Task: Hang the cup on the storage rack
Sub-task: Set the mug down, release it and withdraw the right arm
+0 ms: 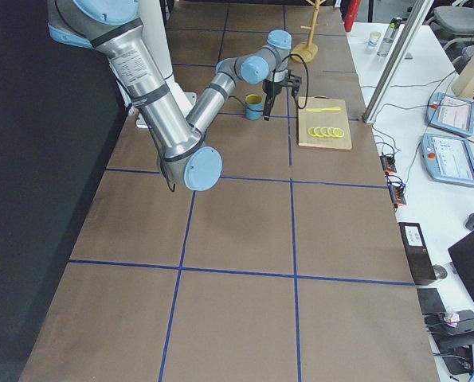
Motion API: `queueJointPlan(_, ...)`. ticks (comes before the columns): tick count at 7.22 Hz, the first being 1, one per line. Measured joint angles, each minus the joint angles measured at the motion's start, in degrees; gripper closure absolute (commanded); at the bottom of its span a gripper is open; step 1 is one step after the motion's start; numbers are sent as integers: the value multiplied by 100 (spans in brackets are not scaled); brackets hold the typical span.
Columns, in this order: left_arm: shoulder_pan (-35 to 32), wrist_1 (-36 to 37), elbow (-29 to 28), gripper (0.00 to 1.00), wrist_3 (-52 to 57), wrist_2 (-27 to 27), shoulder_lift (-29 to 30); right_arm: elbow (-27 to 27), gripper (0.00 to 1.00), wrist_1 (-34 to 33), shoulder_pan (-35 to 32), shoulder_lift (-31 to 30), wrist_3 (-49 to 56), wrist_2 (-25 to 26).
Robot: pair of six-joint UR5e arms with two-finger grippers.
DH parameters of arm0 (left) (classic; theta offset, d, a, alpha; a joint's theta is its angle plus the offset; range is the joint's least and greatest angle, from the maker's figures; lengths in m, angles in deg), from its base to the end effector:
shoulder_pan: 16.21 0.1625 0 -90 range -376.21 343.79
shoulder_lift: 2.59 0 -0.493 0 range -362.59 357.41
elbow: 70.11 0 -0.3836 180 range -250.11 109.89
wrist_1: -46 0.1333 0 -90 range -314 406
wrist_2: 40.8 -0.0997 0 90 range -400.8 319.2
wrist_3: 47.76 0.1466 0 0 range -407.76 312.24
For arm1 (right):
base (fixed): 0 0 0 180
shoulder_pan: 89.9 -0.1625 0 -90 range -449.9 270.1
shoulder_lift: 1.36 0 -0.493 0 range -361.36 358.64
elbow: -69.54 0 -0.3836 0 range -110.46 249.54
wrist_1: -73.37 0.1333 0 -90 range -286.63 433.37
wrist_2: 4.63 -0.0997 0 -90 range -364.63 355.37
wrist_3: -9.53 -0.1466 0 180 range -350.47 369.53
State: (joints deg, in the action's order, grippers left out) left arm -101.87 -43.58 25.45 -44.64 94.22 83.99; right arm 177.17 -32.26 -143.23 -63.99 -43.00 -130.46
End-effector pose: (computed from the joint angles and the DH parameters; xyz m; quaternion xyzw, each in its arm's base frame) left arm 0.0050 -0.4576 0.7409 0.0098 0.3829 0.0658 0.9214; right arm -0.3460 -0.5442 0.3837 -0.0372 -0.3812 0.0498 0.9224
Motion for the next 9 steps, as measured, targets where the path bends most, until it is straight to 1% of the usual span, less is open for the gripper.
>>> queueJointPlan(1, -8, 39, -3, 0, 3, 0, -25, 2, 0, 7, -460, -467, 968, -135)
queueJointPlan(4, -33, 412, 33, 0, 23, 20, 1, -20, 0, 11, -1744, -1733, 3706, -329)
queueJointPlan(6, -43, 475, 53, 0, 24, 42, 13, -53, 0, 21, -2568, -2617, 5341, -474)
queueJointPlan(7, -46, 478, 54, 0, 6, 41, 37, -56, 0, 26, -2959, -3042, 5916, -491)
queueJointPlan(8, -46, 463, 60, 0, -27, 35, 60, -58, 0, 60, -3240, -3423, 6227, -491)
queueJointPlan(9, -46, 434, 83, 0, -34, 27, 74, -58, 0, 115, -3404, -3680, 6337, -480)
